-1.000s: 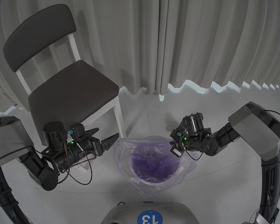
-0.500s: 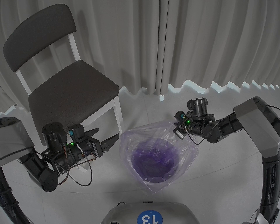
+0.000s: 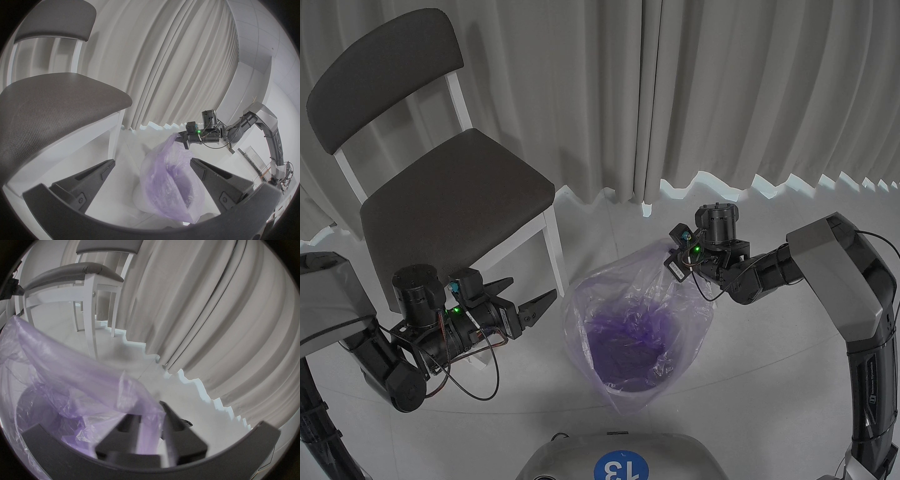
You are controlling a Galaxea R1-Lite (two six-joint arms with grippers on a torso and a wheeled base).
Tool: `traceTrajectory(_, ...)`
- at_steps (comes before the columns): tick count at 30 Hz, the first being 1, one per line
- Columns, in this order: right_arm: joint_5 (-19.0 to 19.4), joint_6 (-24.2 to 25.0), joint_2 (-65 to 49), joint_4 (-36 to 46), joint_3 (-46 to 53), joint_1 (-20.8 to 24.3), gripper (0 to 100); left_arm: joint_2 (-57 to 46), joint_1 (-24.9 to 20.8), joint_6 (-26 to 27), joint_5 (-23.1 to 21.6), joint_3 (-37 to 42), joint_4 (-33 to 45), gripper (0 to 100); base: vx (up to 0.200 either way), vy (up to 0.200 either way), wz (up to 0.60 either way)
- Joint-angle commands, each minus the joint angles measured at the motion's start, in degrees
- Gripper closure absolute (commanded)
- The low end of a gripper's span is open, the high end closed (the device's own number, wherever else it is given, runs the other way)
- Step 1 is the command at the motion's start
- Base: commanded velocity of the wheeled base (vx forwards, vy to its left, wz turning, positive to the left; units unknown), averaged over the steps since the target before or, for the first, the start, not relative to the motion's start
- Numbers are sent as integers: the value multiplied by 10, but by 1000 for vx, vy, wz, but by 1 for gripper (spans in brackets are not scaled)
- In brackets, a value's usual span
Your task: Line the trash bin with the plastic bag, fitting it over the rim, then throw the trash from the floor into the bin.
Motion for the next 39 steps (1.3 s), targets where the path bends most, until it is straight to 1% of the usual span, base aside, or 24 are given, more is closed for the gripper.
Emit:
traceTrajectory(1,0,0,3,1,10,1,0,4,0,0,0,0,0,0,0,0,0)
traceTrajectory(9,8,8,-50,3,71,1,0,11,-2,0,1,-1,-1,0,0,0,0)
traceTrajectory(12,14,61,-86,19,89,0,0,20,-6,0,1,-5,-4,0,0,0,0)
traceTrajectory(16,51,139,-126,89,86,-2,0,34,-17,-1,3,-9,-16,0,0,0,0)
traceTrajectory(18,70,194,-147,130,84,-5,0,38,-24,-2,5,-9,-16,0,0,0,0)
traceTrajectory(19,70,194,-147,130,84,-5,0,38,-24,-2,5,-9,-16,0,0,0,0)
traceTrajectory(20,82,230,-167,161,86,-9,0,40,-32,-2,9,-8,-16,0,0,0,0)
traceTrajectory(22,88,256,-187,197,90,-14,0,42,-40,-2,12,-5,-17,0,0,0,0)
traceTrajectory(23,88,256,-187,197,90,-14,0,42,-40,-2,12,-5,-17,0,0,0,0)
traceTrajectory(24,90,278,-209,225,100,-19,0,42,-43,-5,10,-9,-26,0,0,0,0)
traceTrajectory(25,90,287,-221,232,111,-22,0,42,-46,-8,8,-6,-39,0,0,0,0)
traceTrajectory(27,91,293,-243,233,137,-27,0,46,-50,-20,7,-6,-83,0,0,0,0)
traceTrajectory(29,90,292,-260,231,165,-28,0,54,-55,-31,13,-11,-106,0,0,0,0)
traceTrajectory(33,90,292,-294,229,217,-29,0,66,-59,-28,46,-22,-96,0,50,50,0)
traceTrajectory(35,90,292,-306,218,242,-29,0,68,-68,-28,48,-21,-87,0,200,200,0)
traceTrajectory(39,89,293,-310,181,277,-30,0,59,-84,-26,51,-12,-68,0,0,0,0)
